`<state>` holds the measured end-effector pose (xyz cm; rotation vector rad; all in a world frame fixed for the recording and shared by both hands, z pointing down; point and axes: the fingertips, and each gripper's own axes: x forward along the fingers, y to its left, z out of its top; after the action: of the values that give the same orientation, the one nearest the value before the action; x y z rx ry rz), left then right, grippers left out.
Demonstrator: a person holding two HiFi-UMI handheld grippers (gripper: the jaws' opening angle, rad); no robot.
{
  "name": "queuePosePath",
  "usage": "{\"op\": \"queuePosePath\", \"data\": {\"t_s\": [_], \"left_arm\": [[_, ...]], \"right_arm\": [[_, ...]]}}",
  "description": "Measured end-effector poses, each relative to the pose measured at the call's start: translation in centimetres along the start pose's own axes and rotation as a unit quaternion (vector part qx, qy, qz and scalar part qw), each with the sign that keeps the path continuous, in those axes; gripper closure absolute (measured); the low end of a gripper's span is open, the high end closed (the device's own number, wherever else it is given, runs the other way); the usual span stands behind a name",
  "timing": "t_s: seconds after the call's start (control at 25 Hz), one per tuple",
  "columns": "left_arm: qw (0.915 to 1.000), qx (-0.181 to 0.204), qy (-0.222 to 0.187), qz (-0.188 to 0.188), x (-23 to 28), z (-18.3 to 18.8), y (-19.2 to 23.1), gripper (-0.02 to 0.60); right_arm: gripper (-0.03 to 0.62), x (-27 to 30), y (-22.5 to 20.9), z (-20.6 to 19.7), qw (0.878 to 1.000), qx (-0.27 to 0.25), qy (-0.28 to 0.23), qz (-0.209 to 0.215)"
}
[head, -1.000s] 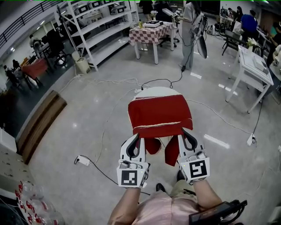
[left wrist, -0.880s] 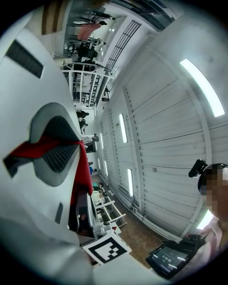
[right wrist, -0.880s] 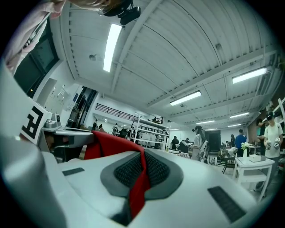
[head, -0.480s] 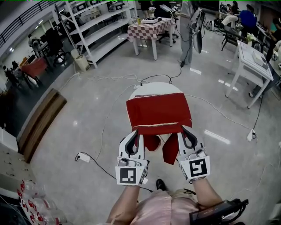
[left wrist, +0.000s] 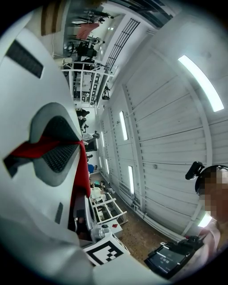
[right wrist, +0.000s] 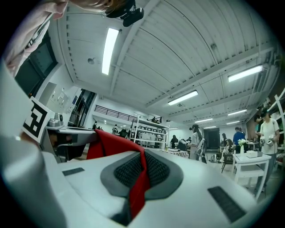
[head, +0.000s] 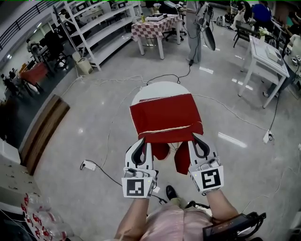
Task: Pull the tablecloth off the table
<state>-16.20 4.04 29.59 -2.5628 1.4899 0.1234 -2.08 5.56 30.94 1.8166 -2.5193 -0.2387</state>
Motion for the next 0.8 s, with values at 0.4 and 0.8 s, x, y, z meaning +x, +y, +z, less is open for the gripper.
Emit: {"op": "queuePosePath", "data": {"t_s": [0.4, 0.8], "left_arm": [[1.0, 0.002, -0.006, 0.007, -3.4, 1.7, -2.3, 0.545], [0.9998, 0.005, -0.014, 0.014, -5.3, 1.9, -2.8, 0.545]], "right_arm": [[0.571, -3.5, 0.6, 1.4, 1.0, 0.001, -0.008, 0.005], [0.571, -4.8, 1.5, 1.4, 1.0, -0.006, -0.013, 0.011]]}}
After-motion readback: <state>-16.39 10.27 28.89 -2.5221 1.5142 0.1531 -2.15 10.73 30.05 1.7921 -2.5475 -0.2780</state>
